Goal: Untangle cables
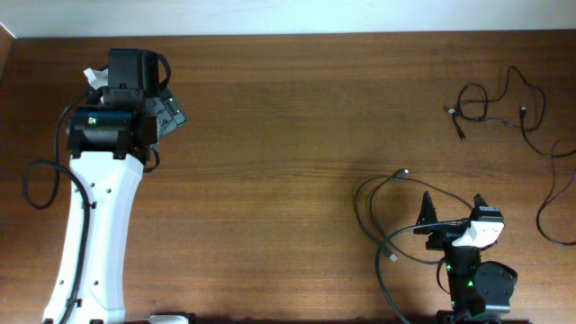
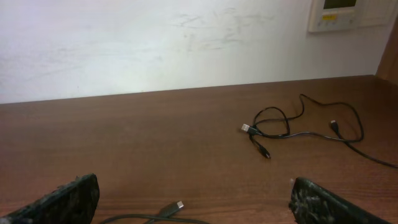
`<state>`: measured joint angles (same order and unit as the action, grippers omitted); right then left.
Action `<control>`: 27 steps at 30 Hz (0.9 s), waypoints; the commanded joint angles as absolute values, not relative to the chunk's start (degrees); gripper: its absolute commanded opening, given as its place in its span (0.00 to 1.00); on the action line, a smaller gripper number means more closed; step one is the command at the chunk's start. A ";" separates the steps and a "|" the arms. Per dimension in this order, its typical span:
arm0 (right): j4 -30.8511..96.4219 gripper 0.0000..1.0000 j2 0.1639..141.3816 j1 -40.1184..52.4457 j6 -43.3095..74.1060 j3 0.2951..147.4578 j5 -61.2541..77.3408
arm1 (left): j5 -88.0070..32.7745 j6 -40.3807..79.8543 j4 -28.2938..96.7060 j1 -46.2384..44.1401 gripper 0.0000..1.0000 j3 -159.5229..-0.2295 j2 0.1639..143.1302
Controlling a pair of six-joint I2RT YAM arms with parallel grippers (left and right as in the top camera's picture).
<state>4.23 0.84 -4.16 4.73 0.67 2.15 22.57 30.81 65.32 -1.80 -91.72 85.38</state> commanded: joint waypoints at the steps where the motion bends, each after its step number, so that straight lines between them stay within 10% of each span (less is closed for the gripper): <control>1: 4.47 0.98 0.43 -4.58 4.73 0.32 1.43 | 23.38 29.89 65.56 -1.69 0.99 -91.77 85.12; 27: 4.47 0.98 0.43 -4.58 4.71 0.32 1.43 | 12.34 29.89 65.73 -1.54 0.99 -57.56 10.09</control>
